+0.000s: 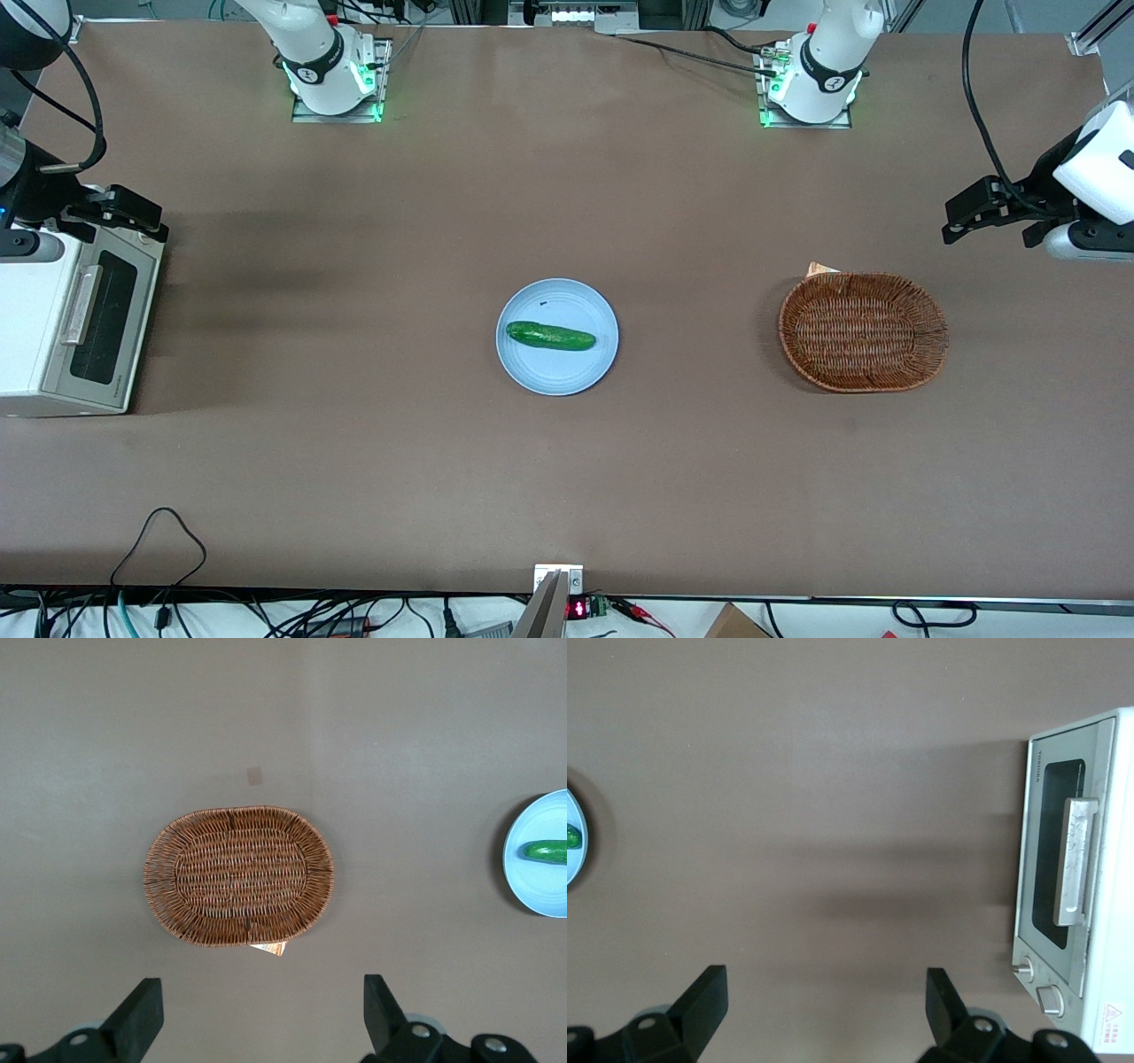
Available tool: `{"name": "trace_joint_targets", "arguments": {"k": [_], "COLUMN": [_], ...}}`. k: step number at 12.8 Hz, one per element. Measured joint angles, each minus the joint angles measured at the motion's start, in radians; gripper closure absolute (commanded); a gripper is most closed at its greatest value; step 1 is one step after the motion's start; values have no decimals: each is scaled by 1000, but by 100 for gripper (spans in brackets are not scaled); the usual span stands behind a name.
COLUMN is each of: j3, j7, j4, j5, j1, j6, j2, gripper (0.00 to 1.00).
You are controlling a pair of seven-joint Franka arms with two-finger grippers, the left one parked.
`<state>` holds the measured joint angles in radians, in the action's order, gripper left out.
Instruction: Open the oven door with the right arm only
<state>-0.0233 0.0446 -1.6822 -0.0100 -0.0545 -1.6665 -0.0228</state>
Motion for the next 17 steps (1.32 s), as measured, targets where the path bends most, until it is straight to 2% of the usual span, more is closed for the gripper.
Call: {"name": "trace_joint_targets", "arguments": {"k": [2, 3, 4, 7, 17], "j3": [0, 0, 0, 0, 0], "j7": [0, 0, 0, 0, -1], "j4": [0, 0, 0, 0, 1], "j5": [0, 0, 0, 0, 14], "j1": [0, 0, 0, 0, 0], "j6": [1, 4, 17, 47, 100], "j2": [-1, -2, -4, -10, -13], "gripper": [47, 68, 80, 98, 100]}}
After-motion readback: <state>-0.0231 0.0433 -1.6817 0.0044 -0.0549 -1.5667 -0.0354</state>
